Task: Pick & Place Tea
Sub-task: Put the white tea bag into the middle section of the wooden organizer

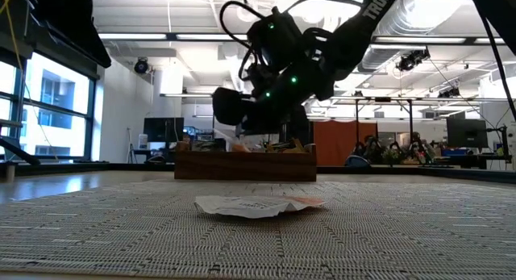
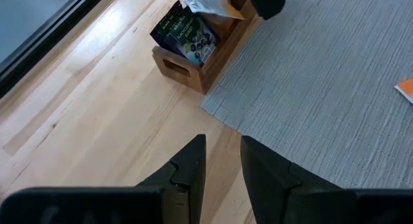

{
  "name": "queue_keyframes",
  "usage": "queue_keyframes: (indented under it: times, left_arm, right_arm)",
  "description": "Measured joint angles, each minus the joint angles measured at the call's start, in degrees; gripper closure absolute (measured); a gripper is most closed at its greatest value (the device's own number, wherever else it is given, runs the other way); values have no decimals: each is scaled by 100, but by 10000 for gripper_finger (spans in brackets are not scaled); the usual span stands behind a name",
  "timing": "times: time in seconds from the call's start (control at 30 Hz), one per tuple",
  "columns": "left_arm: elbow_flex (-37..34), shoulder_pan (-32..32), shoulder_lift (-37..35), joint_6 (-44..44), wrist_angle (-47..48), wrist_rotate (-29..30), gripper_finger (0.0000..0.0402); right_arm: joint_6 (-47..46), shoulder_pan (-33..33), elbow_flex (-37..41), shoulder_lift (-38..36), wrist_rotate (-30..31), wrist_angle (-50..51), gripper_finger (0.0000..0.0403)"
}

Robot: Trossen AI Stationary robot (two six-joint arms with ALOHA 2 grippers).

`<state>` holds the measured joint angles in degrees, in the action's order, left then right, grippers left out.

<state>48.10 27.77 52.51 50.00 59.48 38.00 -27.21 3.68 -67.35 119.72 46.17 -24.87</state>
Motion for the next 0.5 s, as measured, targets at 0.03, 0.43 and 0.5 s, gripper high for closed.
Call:
queue_keyframes:
  times: [0.03, 0.43, 0.5]
  left_arm:
    - [0, 0, 0, 4, -1, -1, 305]
    - [0, 0, 1, 90, 2, -11, 305]
    - [0, -2, 0, 115, 2, -11, 305]
  right_arm:
    - [-54, 11, 1, 0, 1, 62, 331]
    - [2657, 86, 2, -706, -782, 77, 293]
    - [2838, 144, 0, -866, -1374, 238, 295]
